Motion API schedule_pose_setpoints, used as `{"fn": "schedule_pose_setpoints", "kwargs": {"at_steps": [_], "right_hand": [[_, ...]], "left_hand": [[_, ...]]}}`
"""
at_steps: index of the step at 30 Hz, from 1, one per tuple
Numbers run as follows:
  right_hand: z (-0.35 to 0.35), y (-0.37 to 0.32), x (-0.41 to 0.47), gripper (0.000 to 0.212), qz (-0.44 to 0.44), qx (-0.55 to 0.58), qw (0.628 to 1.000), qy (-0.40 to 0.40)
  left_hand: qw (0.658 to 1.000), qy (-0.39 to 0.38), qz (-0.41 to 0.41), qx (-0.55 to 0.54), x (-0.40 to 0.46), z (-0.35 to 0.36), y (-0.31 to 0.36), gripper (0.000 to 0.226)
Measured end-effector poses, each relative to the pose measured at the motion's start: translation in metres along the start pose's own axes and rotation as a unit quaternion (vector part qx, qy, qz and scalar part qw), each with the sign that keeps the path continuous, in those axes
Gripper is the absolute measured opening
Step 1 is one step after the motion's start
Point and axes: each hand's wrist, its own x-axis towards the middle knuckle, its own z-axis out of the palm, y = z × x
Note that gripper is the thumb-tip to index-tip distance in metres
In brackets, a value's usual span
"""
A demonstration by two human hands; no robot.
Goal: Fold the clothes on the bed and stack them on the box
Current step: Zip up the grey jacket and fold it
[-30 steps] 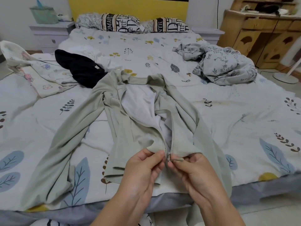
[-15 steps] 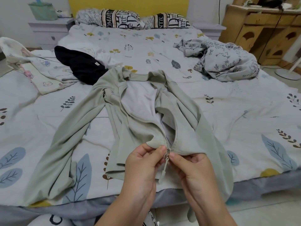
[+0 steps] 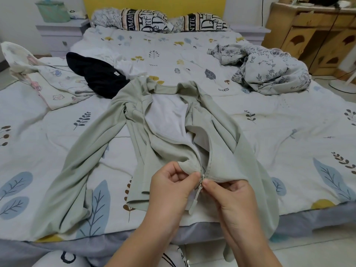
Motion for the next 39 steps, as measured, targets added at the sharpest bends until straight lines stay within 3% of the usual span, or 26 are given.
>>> {"fn": "schedule_pose_setpoints", "kwargs": {"at_steps": [6, 10, 13, 15, 17, 22, 27, 29, 33, 39], "right_hand": [[0.0, 0.003, 0.008, 0.026, 0.016, 0.02, 1.0, 0.001], [-0.002, 0.009, 0.014, 0.017, 0.072, 0.096, 0.993, 0.003], [-0.004, 0.014, 0.018, 0.009, 0.112, 0.159, 0.981, 0.003], [-0.007, 0.016, 0.02, 0.016, 0.12, 0.139, 0.983, -0.001], [-0.009, 0.015, 0.022, 0.011, 0.128, 0.113, 0.985, 0.004], [-0.01, 0.013, 0.022, 0.008, 0.121, 0.106, 0.986, 0.035], [-0.007, 0.018, 0.025, 0.011, 0.141, 0.121, 0.981, 0.054], [-0.004, 0.019, 0.024, 0.006, 0.154, 0.056, 0.986, 0.034], [-0.002, 0.015, 0.017, 0.021, 0.132, -0.152, 0.979, -0.027], [-0.007, 0.0, 0.017, 0.017, 0.157, -0.234, 0.957, -0.062]], "left_hand": [[0.995, -0.056, -0.023, 0.08, 0.011, -0.007, -0.007, 0.013], [0.993, -0.07, -0.048, 0.077, 0.017, -0.009, -0.012, 0.018], [0.988, -0.07, -0.136, -0.028, 0.018, -0.006, -0.017, 0.019], [0.963, -0.065, -0.213, -0.151, 0.017, -0.003, -0.022, 0.015], [0.951, -0.049, -0.238, -0.189, 0.017, 0.0, -0.029, 0.01], [0.986, -0.028, -0.145, -0.08, 0.019, 0.001, -0.039, 0.011], [0.994, -0.037, -0.107, 0.01, 0.02, -0.007, -0.042, 0.01], [0.992, -0.029, -0.12, 0.002, 0.02, -0.008, -0.046, 0.012], [0.99, -0.045, -0.129, -0.03, 0.019, -0.008, -0.049, 0.017], [0.993, -0.031, -0.111, 0.012, 0.026, -0.011, -0.047, 0.012]]}}
